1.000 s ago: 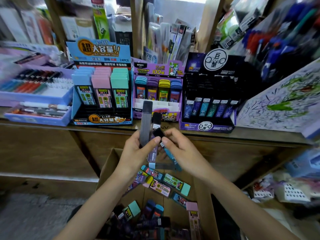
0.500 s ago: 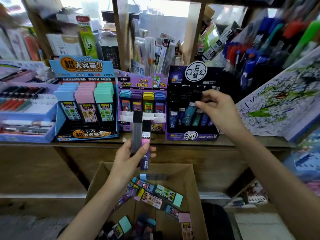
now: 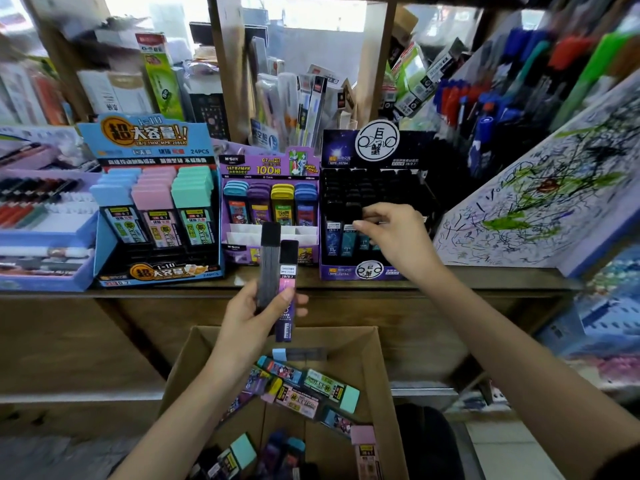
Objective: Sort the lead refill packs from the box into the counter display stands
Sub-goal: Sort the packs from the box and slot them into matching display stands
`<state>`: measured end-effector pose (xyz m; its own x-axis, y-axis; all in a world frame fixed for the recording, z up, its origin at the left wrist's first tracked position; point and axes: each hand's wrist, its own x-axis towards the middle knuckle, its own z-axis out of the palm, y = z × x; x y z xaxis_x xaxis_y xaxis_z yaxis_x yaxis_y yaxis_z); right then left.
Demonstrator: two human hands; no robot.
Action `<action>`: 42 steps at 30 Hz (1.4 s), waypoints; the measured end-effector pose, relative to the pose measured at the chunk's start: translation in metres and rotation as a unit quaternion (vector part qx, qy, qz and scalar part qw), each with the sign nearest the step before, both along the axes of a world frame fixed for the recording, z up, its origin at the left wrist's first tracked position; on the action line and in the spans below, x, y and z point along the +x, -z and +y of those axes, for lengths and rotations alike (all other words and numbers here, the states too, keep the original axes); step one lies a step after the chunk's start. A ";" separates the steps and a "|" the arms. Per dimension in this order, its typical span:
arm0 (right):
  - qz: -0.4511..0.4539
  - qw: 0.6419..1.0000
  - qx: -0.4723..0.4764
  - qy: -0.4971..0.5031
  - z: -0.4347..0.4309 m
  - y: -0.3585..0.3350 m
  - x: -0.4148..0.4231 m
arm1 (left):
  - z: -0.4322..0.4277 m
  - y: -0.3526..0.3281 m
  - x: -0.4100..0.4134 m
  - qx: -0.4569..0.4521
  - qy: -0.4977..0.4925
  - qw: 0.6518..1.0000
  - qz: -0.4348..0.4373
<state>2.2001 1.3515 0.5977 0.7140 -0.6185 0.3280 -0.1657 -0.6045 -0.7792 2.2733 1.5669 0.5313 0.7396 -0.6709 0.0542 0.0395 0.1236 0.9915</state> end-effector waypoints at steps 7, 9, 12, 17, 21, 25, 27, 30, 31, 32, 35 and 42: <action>0.103 0.985 -0.117 0.072 0.007 0.003 0.000 | -0.003 -0.003 -0.006 -0.011 0.017 1.000 0.006; 0.103 0.976 -0.171 0.083 0.018 0.004 -0.011 | -0.004 -0.006 -0.007 -0.015 0.023 1.000 0.008; 0.045 0.997 -0.005 -0.060 0.049 0.009 -0.026 | -0.006 -0.008 -0.011 -0.021 0.035 0.999 0.011; 0.002 0.947 0.259 -0.190 0.081 0.020 -0.024 | -0.016 -0.008 -0.021 -0.009 0.053 0.999 -0.006; -0.099 0.941 0.290 -0.147 0.082 0.026 -0.023 | -0.016 -0.008 -0.022 -0.007 0.038 0.999 -0.031; -0.173 0.915 0.342 -0.126 0.060 0.019 -0.027 | -0.016 -0.007 -0.014 -0.001 -0.011 1.000 -0.018; -0.167 0.916 0.350 -0.099 0.047 0.017 -0.030 | -0.016 -0.007 -0.012 0.006 -0.026 1.000 -0.012; -0.138 0.935 0.323 -0.047 0.028 0.014 -0.033 | -0.015 -0.006 -0.013 -0.003 -0.041 0.999 0.018; -0.129 0.946 0.295 -0.037 0.021 0.012 -0.034 | -0.015 -0.006 -0.013 -0.010 -0.042 0.999 0.033; -0.123 0.956 0.264 -0.029 0.015 0.010 -0.035 | -0.015 -0.005 -0.014 -0.017 -0.042 0.998 0.048; -0.134 0.972 0.195 -0.011 0.000 -0.003 -0.037 | -0.018 -0.005 -0.016 -0.033 -0.034 0.995 0.087; -0.181 0.972 0.150 0.002 -0.018 -0.016 -0.027 | -0.019 0.001 -0.015 -0.014 0.002 0.999 0.046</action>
<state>2.1726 1.3336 0.6142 0.5826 -0.7280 0.3615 0.1507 -0.3403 -0.9282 2.2587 1.5475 0.5305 0.7401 -0.6724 0.0061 0.1299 0.1518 0.9798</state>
